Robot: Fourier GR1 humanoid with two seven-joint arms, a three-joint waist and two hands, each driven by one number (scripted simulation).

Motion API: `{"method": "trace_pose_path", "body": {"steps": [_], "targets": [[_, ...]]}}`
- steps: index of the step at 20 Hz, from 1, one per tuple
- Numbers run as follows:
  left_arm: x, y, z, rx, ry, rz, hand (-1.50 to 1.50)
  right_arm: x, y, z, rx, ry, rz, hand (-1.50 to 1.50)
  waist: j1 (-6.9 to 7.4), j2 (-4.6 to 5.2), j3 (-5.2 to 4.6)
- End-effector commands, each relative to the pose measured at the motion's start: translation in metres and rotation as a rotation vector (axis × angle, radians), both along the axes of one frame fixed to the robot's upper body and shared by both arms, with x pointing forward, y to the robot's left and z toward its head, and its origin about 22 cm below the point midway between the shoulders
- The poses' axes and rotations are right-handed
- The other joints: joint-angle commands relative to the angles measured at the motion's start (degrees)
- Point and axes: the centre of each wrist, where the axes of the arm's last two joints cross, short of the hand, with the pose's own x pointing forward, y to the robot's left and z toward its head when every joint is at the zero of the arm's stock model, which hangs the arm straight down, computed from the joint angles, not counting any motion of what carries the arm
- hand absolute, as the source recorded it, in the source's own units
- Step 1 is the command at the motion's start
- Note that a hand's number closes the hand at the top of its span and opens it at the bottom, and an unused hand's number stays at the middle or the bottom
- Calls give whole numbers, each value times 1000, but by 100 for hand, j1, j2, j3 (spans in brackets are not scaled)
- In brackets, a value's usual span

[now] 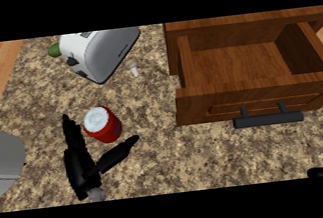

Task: Pick up the can, place it into the drawer and close the drawer

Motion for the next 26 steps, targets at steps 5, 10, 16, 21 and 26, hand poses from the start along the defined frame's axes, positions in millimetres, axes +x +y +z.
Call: {"method": "trace_pose_path", "body": {"steps": [5, 10, 16, 21, 26], "targets": [[19, 15, -37, -25, 27, 27, -150, -6, 13, -3, -22, 11, -6, -150, -1, 3, 0], [7, 22, -59, -24, 52, 22, -150, -14, -29, 4, 3, -1, 3, -150, 3, -1, 3], [10, 26, -85, -66, 60, 64, -150, -15, 13, 3, -20, -17, -9, -150, -5, 3, 0], [31, 30, -95, -55, 54, 52, -150, -12, -1, 6, -22, 11, 4, -150, -13, 2, 1], [38, 66, -110, -53, 27, 34, -150, -12, 25, 25, -18, 6, -7, -150, -25, 14, -5]]}}
